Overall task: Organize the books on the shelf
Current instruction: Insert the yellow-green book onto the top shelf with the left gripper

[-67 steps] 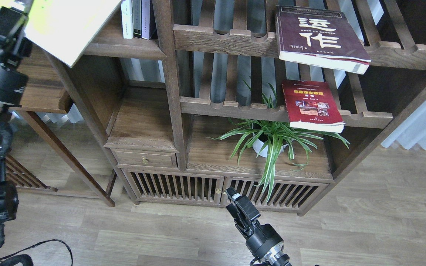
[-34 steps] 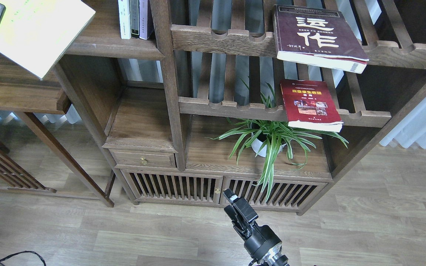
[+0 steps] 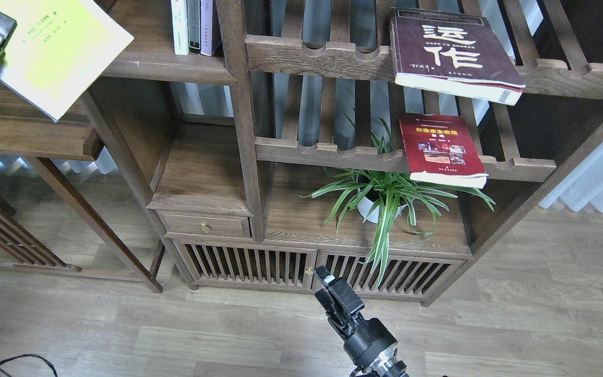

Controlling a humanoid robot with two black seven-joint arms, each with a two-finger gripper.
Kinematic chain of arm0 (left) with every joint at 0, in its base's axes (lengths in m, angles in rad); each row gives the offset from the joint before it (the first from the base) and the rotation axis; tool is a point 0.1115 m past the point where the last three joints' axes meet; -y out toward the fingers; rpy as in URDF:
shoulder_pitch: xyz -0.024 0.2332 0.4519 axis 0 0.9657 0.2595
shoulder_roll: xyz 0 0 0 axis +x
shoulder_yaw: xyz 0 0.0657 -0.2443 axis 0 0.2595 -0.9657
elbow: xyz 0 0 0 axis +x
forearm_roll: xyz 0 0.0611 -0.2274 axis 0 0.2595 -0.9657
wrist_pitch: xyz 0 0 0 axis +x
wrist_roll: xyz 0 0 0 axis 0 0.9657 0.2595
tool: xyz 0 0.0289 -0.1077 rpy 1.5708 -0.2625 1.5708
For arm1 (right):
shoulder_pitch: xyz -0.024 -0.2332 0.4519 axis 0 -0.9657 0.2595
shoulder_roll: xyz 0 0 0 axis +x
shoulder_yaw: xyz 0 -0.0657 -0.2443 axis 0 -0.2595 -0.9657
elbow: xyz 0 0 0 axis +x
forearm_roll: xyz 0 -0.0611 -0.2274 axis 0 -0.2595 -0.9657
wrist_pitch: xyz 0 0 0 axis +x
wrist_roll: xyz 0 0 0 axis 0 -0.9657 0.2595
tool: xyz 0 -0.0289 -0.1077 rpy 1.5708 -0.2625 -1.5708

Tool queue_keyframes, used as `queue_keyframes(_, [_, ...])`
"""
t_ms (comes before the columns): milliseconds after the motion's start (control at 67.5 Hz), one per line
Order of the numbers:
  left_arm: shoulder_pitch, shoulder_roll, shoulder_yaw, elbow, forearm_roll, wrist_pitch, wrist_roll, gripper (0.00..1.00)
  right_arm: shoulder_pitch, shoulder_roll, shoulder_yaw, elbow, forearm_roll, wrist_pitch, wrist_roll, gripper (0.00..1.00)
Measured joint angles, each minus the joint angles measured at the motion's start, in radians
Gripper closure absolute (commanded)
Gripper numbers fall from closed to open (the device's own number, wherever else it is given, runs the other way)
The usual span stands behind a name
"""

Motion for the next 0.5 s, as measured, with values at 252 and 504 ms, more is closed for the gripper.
queue_keyframes(252, [-0.097,0.004,-0.002,0.006,0.176,0.000,0.000,0.97,0.000,0.000,-0.037,0.000,-0.005,0.000,-0.002,0.02])
queue_keyframes(504, [-0.153,0.004,-0.003,0.016,0.321,0.000,0.000,0.97,0.000,0.000,-0.046,0.000,-0.024,0.000,-0.003,0.02])
